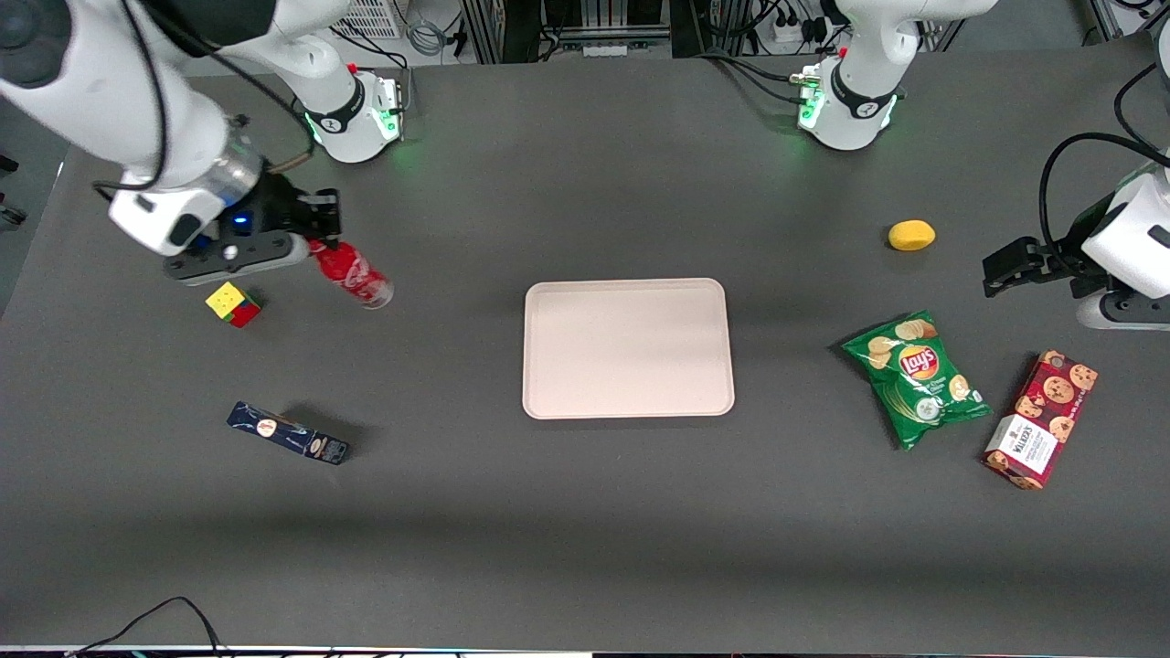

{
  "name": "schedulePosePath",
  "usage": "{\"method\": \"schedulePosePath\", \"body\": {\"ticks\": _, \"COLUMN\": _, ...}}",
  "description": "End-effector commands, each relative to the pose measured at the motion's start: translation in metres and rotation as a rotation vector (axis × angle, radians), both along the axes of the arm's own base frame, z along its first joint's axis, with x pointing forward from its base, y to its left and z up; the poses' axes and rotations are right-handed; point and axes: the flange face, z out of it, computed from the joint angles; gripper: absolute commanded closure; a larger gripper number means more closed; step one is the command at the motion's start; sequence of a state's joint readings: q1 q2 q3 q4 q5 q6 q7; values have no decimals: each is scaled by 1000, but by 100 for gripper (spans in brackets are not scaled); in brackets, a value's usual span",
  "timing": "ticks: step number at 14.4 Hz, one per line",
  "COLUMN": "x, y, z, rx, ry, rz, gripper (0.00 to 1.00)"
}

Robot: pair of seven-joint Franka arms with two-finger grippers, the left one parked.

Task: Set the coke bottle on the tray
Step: 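Lift the bottle and carry it over the white tray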

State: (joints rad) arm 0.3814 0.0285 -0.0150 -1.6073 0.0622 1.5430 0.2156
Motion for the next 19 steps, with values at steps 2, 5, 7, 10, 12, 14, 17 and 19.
{"method": "schedulePosePath", "body": {"ticks": 2, "x": -39, "y": 116, "z": 5, "rx": 37, "ry": -46, "rz": -136, "gripper": 100}}
{"method": "schedulePosePath", "body": {"ticks": 5, "x": -70, "y": 190, "z": -13, "rx": 52, "ry": -61, "rz": -211, "gripper": 100}}
{"method": "schedulePosePath", "body": {"ticks": 7, "x": -81, "y": 217, "z": -30, "rx": 52, "ry": -63, "rz": -191, "gripper": 100}}
{"method": "schedulePosePath", "body": {"ticks": 10, "x": -62, "y": 235, "z": -87, "rx": 43, "ry": -38, "rz": -184, "gripper": 100}}
{"method": "schedulePosePath", "body": {"ticks": 12, "x": -48, "y": 241, "z": -138, "rx": 3, "ry": -45, "rz": -162, "gripper": 100}}
{"method": "schedulePosePath", "body": {"ticks": 14, "x": -41, "y": 242, "z": -177, "rx": -11, "ry": -60, "rz": -122, "gripper": 100}}
{"method": "schedulePosePath", "body": {"ticks": 17, "x": -30, "y": 239, "z": -203, "rx": -15, "ry": -58, "rz": -113, "gripper": 100}}
{"method": "schedulePosePath", "body": {"ticks": 19, "x": -25, "y": 240, "z": -229, "rx": -54, "ry": -71, "rz": -92, "gripper": 100}}
